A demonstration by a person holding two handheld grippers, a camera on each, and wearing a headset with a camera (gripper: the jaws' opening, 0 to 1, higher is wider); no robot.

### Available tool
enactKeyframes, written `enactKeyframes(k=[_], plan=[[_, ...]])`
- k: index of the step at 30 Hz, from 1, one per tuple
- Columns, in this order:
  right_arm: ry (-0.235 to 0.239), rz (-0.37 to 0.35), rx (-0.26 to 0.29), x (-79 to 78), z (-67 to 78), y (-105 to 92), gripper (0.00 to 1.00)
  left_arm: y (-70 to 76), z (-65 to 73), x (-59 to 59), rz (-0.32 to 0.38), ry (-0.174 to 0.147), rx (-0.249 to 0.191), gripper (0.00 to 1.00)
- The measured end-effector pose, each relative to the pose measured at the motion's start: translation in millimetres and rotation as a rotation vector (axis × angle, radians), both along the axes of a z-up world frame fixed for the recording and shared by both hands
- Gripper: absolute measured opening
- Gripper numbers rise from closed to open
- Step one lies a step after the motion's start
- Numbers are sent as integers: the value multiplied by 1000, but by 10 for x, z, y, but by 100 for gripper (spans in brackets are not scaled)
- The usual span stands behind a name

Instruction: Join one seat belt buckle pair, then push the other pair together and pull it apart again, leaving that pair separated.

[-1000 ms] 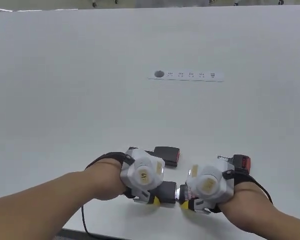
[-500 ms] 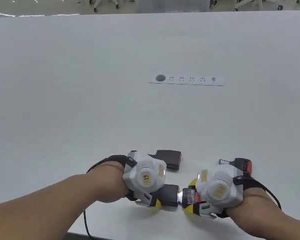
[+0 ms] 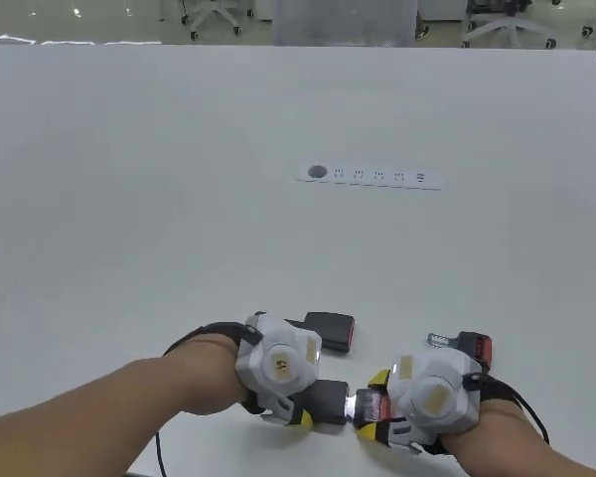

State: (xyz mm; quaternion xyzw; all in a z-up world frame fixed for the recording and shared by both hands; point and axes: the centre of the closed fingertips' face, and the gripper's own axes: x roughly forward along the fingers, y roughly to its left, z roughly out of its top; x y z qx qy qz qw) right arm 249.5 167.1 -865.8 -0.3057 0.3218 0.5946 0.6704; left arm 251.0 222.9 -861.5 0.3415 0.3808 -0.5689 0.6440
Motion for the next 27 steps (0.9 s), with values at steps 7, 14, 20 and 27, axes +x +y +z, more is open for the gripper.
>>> enactKeyframes(k=[7, 14, 20, 27], plan=[[11, -17, 11, 4, -2, 11, 39, 128, 19, -19, -10, -46, 36, 40], [-6, -46, 55, 29, 251, 26, 40, 122, 307, 87, 36, -80, -16, 42], [-43, -58, 92, 173, 500, -72, 40, 66, 600, 331, 21, -116, -49, 44], [-93, -77, 56, 467, 471, -400, 40, 55, 589, 665, -1, -159, -17, 48]])
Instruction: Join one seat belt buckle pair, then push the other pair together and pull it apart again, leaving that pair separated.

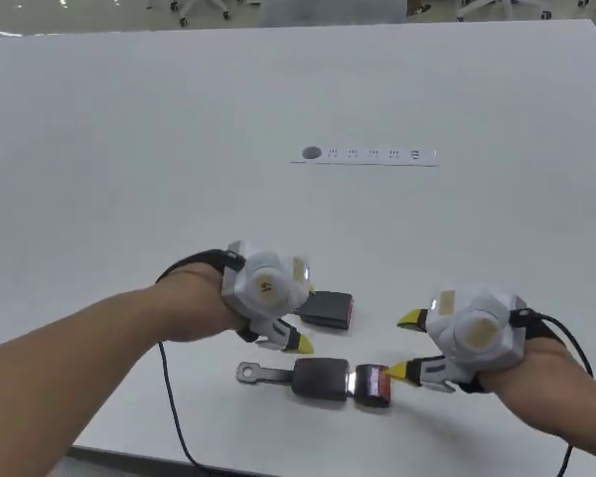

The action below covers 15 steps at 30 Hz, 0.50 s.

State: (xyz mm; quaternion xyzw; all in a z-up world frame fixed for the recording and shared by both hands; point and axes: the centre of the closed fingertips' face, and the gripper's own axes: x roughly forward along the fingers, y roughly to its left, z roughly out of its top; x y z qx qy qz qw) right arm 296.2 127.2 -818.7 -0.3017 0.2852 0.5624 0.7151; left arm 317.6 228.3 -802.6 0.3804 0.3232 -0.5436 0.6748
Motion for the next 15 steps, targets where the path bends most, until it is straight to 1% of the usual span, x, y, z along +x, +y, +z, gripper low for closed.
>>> enactKeyframes(k=[4, 6, 10, 12, 14, 15], plan=[[-9, -44, -10, 175, -7, -229, 40, -9, -68, 136, -21, -8, 25, 49], [-8, -63, -22, 252, -31, -361, 40, -9, -122, 251, -22, -14, 37, 50], [-12, -91, -61, 410, -109, -635, 40, 9, -216, 381, -12, -9, 58, 50], [-4, -115, -76, 486, -155, -771, 41, 15, -264, 401, -8, 5, 67, 50], [7, -127, -79, 523, -184, -848, 41, 19, -337, 379, -17, 41, 73, 50], [10, -133, -87, 551, -216, -898, 42, 18, -363, 386, -13, 51, 71, 51]])
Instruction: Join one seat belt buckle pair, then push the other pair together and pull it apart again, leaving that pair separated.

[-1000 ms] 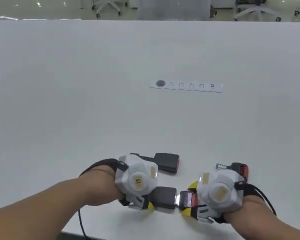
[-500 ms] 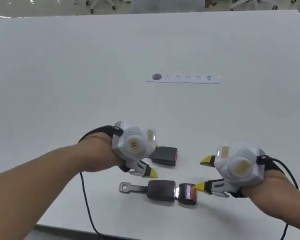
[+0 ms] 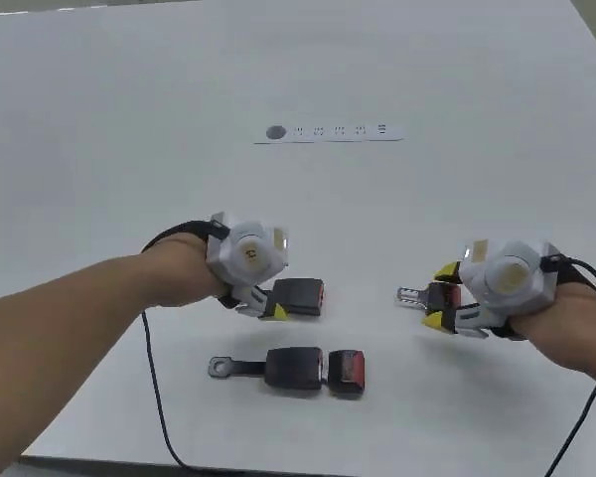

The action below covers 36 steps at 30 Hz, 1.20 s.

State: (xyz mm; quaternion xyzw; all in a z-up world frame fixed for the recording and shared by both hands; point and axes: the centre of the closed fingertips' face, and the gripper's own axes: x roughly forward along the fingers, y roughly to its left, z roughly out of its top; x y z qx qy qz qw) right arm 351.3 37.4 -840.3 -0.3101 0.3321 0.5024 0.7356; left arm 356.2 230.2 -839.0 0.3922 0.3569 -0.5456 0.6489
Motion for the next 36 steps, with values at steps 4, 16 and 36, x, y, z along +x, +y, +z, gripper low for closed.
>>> enactKeyframes(k=[4, 16, 36], plan=[[37, -3, -14, 9, -94, -90, 41, 21, -107, 41, -2, 3, 23, 48], [62, 44, -18, 41, -173, -38, 33, 72, -184, 32, -48, -5, 52, 31], [47, 174, -34, -32, -173, 946, 33, 69, -203, 0, -64, -6, 72, 31]])
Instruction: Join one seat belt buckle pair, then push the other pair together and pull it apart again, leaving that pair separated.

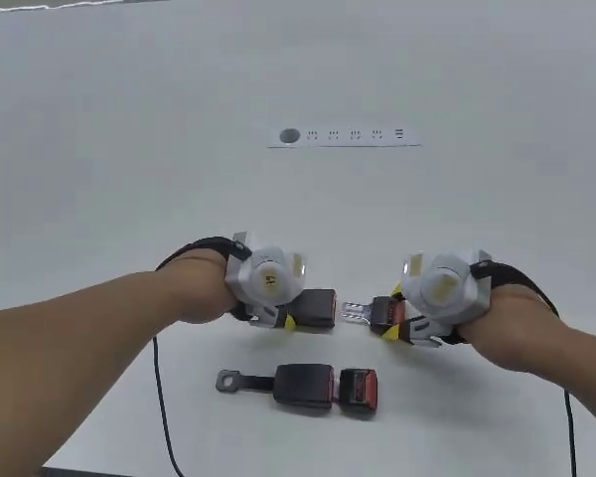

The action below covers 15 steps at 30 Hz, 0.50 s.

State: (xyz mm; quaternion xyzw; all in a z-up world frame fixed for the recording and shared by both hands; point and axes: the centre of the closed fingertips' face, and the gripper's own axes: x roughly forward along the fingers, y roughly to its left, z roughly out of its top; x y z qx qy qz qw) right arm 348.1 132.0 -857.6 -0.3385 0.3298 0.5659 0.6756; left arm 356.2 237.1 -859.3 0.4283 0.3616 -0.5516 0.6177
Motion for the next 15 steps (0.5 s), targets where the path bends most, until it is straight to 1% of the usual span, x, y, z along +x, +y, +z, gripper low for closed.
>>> enactKeyframes(k=[4, 6, 8, 10, 12, 13, 15], plan=[[0, 3, -10, -2, 2, 48, 33, 0, 3, 2, 3, 3, -1, 31], [11, 2, 17, -7, 32, 103, 33, -5, 2, 3, -2, 4, -1, 31], [-10, 13, -2, 11, 0, 104, 33, -8, 1, 2, -7, 4, 2, 31], [-1, 8, 15, 23, 15, 139, 33, -6, -3, 3, -7, 5, 3, 31], [-6, 18, 19, 26, 4, 184, 32, -10, -3, -1, -11, 5, 6, 31], [-5, 17, 12, 34, -7, 172, 32, -9, -2, 1, -12, 5, 8, 31], [-2, 25, 22, 34, 2, 163, 31, -8, -3, 4, -18, 8, 8, 31]])
